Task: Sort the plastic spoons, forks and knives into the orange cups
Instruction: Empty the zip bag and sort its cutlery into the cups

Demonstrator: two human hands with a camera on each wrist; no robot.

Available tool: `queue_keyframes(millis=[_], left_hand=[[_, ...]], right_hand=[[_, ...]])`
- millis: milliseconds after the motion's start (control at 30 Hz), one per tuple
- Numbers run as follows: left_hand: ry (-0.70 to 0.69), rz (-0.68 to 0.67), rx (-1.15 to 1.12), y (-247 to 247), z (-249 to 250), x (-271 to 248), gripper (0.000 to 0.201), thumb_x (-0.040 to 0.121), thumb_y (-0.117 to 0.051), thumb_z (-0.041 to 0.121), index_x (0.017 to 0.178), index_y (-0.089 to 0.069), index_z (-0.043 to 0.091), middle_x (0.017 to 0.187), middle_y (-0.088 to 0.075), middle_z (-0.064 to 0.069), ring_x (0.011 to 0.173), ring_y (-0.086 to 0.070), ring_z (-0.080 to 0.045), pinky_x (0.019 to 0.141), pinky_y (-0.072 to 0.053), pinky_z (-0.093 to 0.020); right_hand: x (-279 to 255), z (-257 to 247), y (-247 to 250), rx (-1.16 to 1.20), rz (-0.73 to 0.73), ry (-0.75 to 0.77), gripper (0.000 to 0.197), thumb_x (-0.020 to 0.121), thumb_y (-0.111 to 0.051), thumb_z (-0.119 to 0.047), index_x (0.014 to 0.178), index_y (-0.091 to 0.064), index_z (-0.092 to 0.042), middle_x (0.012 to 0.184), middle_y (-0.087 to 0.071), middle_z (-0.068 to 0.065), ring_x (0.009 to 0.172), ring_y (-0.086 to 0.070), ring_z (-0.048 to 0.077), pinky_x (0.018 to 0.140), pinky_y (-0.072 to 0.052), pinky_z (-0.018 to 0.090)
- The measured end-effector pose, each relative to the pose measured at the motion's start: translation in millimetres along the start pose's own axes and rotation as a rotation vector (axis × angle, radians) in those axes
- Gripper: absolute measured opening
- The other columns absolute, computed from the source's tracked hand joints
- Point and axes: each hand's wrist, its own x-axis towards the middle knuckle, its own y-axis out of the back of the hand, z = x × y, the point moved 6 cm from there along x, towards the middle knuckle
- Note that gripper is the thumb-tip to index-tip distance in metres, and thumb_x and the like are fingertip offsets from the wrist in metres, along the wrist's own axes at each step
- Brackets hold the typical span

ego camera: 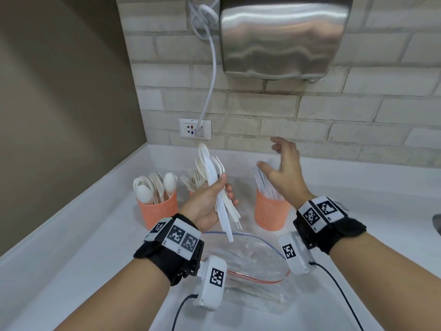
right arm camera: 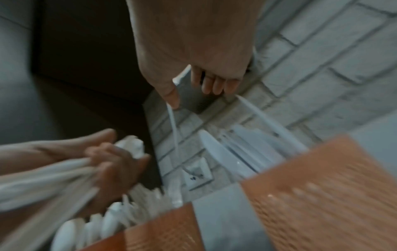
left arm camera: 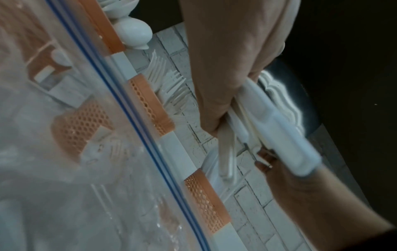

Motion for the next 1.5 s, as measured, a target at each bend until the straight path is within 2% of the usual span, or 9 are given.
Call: queue_keyframes(millis=[67, 167, 300, 500, 633, 967, 1100, 1233, 1500], left_hand=[[-0.021, 0.04, -0.021, 2, 1, 2, 0.023, 0.093, -0.049, 0.035, 0.083, -0.051, 0.015, 0.062, -0.048, 0.001, 0.052, -0.05, -0.012, 0.064, -0.049, -0.029], [-0.002, 0.048, -0.058, -3, 2, 1, 0.038, 0.094, -0.04, 0.045, 0.091, -0.054, 0.009, 0.071, -0.062, -0.004, 0.065, -0.062, -0.016, 0.068, -0.053, -0.03], [0.027, 0.04, -0.152, -8, 2, -5, 0.049, 0.095, -0.036, 0.047, 0.099, -0.055, 0.001, 0.066, -0.072, -0.013, 0.066, -0.072, -0.02, 0.061, -0.059, -0.034], [-0.004, -0.005, -0.269, -6, 1, -11, 0.03, 0.099, -0.038, 0.03, 0.121, -0.045, 0.01, 0.071, -0.071, -0.009, 0.065, -0.072, -0.019, 0.052, -0.058, -0.032], [-0.111, -0.055, -0.286, -10, 6, -12, 0.024, 0.1, -0.036, 0.018, 0.123, -0.04, 0.01, 0.091, -0.06, -0.014, 0.072, -0.072, -0.021, 0.059, -0.059, -0.032], [-0.162, 0.018, -0.078, -11, 4, -6, 0.027, 0.098, -0.038, 0.005, 0.124, -0.048, 0.006, 0.091, -0.062, -0.009, 0.084, -0.061, -0.017, 0.071, -0.053, -0.026], [-0.143, 0.048, -0.064, -9, 2, -5, 0.026, 0.096, -0.041, 0.001, 0.12, -0.051, -0.003, 0.09, -0.063, -0.012, 0.08, -0.063, -0.018, 0.073, -0.054, -0.028], [-0.12, 0.085, -0.108, -5, 5, -2, 0.019, 0.098, -0.04, 0.005, 0.084, -0.052, 0.008, 0.071, -0.051, -0.006, 0.049, -0.058, -0.009, 0.055, -0.052, -0.023], [-0.105, 0.033, -0.019, -4, 9, -2, 0.007, 0.093, -0.052, 0.019, 0.089, -0.053, 0.013, 0.059, -0.042, 0.003, 0.042, -0.041, -0.006, 0.043, -0.041, -0.019]], right_hand=[[-7, -31, -1, 0.088, -0.055, 0.075, 0.027, 0.081, -0.067, -0.007, 0.107, -0.059, -0.007, 0.095, -0.05, 0.0, 0.084, -0.047, 0.006, 0.077, -0.036, 0.014], [-29, -64, -26, 0.167, -0.428, 0.06, 0.005, 0.083, -0.065, -0.007, 0.084, -0.067, -0.002, 0.066, -0.058, -0.003, 0.057, -0.054, 0.0, 0.063, -0.042, 0.015], [-53, -72, -47, 0.002, -0.612, -0.017, 0.028, 0.083, -0.069, -0.025, 0.096, -0.064, 0.0, 0.073, -0.059, 0.007, 0.066, -0.053, 0.015, 0.065, -0.043, 0.027], [-59, -73, -55, -0.061, -0.67, -0.099, 0.028, 0.087, -0.063, -0.021, 0.108, -0.054, -0.005, 0.076, -0.059, 0.002, 0.063, -0.053, 0.012, 0.068, -0.047, 0.031], [-57, -68, -51, 0.005, -0.639, -0.138, 0.023, 0.09, -0.057, -0.016, 0.11, -0.055, -0.006, 0.078, -0.059, 0.004, 0.069, -0.057, 0.018, 0.069, -0.049, 0.032], [-56, -73, -57, -0.406, -0.524, 0.096, 0.025, 0.096, -0.039, -0.012, 0.114, -0.049, 0.002, 0.113, -0.054, 0.022, 0.102, -0.054, 0.034, 0.082, -0.042, 0.038], [-55, -67, -52, -0.346, -0.584, 0.018, 0.02, 0.095, -0.041, -0.014, 0.1, -0.053, 0.001, 0.098, -0.06, 0.019, 0.085, -0.057, 0.031, 0.066, -0.038, 0.034], [-47, -64, -32, -0.216, -0.638, -0.09, 0.009, 0.098, -0.039, -0.017, 0.093, -0.041, -0.01, 0.071, -0.044, -0.001, 0.059, -0.043, 0.013, 0.047, -0.031, 0.022], [17, -34, 33, -0.122, -0.025, 0.048, 0.008, 0.097, -0.043, -0.016, 0.093, -0.044, -0.009, 0.076, -0.047, 0.007, 0.067, -0.043, 0.022, 0.05, -0.03, 0.026]])
